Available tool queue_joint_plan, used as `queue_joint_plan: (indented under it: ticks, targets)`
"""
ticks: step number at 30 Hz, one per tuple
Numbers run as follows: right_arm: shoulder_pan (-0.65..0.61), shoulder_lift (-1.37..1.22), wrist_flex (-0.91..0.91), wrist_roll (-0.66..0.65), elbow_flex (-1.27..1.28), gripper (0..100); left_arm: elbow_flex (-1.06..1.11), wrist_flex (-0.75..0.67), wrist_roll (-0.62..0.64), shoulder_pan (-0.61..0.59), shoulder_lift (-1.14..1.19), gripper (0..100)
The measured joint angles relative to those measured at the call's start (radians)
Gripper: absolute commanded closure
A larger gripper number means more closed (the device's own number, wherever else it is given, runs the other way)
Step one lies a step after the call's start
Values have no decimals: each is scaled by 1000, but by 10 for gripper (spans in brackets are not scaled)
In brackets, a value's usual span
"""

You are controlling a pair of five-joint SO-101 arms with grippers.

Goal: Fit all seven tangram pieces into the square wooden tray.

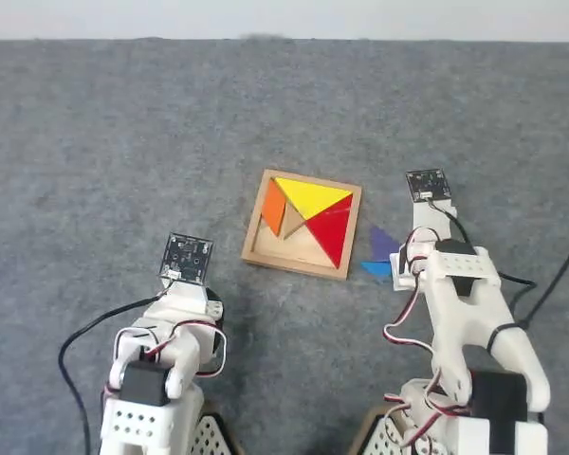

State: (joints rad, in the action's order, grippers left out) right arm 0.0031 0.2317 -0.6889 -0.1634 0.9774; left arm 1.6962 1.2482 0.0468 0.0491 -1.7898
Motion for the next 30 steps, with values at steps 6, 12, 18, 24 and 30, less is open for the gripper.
queue_joint_plan:
  ticks: [6,12,18,24,30]
  targets:
    - [0,0,0,0,0,775,0,0,0,0,0,988]
    - [0,0,0,0,0,775,0,0,0,0,0,988]
    - [0,0,0,0,0,776,0,0,0,0,0,988]
    - [0,-3,-12,0,0,778,0,0,0,0,0,988]
    - [-3,-26,-66,0,-25,779,0,0,0,0,0,988]
